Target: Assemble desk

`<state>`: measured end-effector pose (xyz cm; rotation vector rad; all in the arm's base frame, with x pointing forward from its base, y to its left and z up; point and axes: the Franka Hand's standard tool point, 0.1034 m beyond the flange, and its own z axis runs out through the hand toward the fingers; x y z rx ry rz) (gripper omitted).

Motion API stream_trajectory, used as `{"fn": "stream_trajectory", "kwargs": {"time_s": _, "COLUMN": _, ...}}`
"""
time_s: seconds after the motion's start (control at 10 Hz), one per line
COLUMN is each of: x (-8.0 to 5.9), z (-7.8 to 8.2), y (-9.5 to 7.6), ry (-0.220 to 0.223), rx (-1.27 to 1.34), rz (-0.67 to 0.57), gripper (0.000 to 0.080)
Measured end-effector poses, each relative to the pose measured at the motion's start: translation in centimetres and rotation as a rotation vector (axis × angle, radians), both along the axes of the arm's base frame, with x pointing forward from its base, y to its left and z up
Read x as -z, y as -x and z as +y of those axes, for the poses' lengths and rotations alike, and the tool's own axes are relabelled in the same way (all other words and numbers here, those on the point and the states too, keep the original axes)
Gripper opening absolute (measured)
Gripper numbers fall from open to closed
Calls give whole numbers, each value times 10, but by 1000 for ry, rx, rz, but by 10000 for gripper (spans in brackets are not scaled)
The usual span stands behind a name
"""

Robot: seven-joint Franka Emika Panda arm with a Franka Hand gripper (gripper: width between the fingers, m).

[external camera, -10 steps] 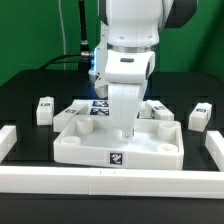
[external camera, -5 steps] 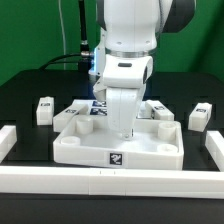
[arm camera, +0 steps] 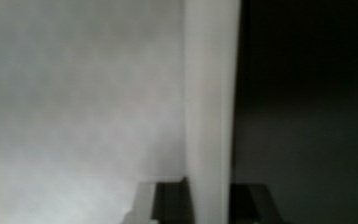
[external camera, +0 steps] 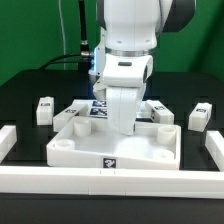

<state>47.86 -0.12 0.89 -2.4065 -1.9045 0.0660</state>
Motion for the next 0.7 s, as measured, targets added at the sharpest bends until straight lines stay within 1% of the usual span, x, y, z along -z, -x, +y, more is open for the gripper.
{"fn": "stream_trajectory", "kwargs": {"time_s": 0.4, "x": 0, "z": 0, "y": -2, "ry": 2, "rx": -26, "rz": -3, "gripper": 60}}
{"fn": "stream_trajectory", "kwargs": {"time_s": 0.5, "x": -1, "z": 2, "y": -9, "ry": 12, "rx": -115, "rz": -11, "gripper": 60}}
{"fn": "stream_trajectory", "kwargs": {"time_s": 0.7, "x": 0, "z": 5, "y": -15, "ry": 14, "rx": -170, "rz": -30, "gripper": 60}}
